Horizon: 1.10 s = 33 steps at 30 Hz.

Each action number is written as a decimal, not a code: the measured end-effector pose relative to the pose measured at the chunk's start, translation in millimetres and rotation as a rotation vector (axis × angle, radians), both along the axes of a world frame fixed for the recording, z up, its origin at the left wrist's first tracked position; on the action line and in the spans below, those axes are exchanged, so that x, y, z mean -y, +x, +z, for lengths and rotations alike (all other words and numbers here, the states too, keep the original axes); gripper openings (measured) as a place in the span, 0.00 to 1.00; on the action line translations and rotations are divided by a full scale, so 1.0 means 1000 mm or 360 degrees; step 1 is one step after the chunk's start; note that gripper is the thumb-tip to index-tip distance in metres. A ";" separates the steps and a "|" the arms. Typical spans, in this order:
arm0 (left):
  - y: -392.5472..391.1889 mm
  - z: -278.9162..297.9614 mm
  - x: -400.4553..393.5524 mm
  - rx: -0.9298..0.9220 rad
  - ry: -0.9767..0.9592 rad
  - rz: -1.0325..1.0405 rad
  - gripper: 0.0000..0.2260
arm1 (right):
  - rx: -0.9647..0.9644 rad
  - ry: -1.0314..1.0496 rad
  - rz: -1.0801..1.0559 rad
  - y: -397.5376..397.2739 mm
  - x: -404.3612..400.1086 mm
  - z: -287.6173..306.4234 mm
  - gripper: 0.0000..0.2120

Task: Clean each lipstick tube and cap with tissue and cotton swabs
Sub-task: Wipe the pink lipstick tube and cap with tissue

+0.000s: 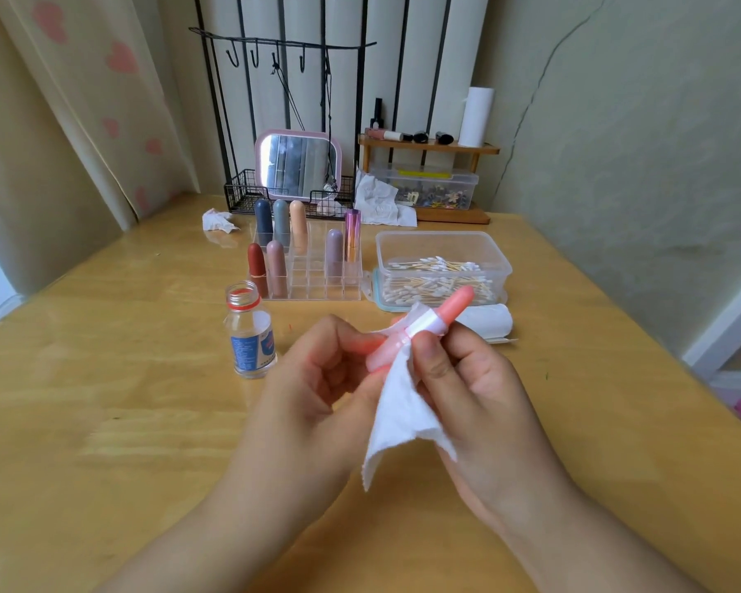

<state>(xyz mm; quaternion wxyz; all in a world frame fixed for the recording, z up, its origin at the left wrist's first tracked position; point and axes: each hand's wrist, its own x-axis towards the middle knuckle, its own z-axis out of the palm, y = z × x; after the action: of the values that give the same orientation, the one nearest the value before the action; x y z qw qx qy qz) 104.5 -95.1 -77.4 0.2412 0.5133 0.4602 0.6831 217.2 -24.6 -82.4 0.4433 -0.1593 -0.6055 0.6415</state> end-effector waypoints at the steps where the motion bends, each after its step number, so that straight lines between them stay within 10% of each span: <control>1: -0.002 -0.003 -0.001 -0.0277 0.0079 0.0168 0.06 | -0.0016 -0.0019 0.0007 -0.001 0.002 0.000 0.08; 4: -0.005 -0.009 -0.001 -0.0752 0.0208 0.0468 0.07 | -0.0019 -0.0069 0.0047 -0.001 0.003 -0.001 0.08; 8: 0.002 0.005 0.000 0.0260 -0.0198 0.0029 0.09 | 0.0058 -0.0027 0.0002 0.002 -0.001 0.001 0.16; 12: 0.001 0.011 0.000 0.0425 -0.0269 -0.0161 0.08 | 0.0153 0.0032 -0.0045 0.003 -0.003 0.000 0.21; 19: -0.006 -0.005 -0.005 -0.0108 -0.0223 0.0089 0.12 | 0.0196 0.0037 -0.0268 -0.004 0.002 -0.001 0.16; 26: -0.013 -0.012 -0.013 0.0026 -0.0544 0.0159 0.09 | 0.0532 0.0112 -0.0521 0.001 -0.005 0.001 0.10; 33: -0.033 -0.027 -0.021 -0.0121 -0.0607 0.0501 0.06 | 0.1295 0.0913 -0.0884 0.037 -0.047 0.019 0.08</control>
<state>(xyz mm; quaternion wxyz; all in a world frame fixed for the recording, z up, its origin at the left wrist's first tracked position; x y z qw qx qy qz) 71.8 -74.1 -104.2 0.2069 0.4059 0.6638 0.5932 254.6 22.1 -63.5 0.3520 -0.4199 -0.8128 0.1980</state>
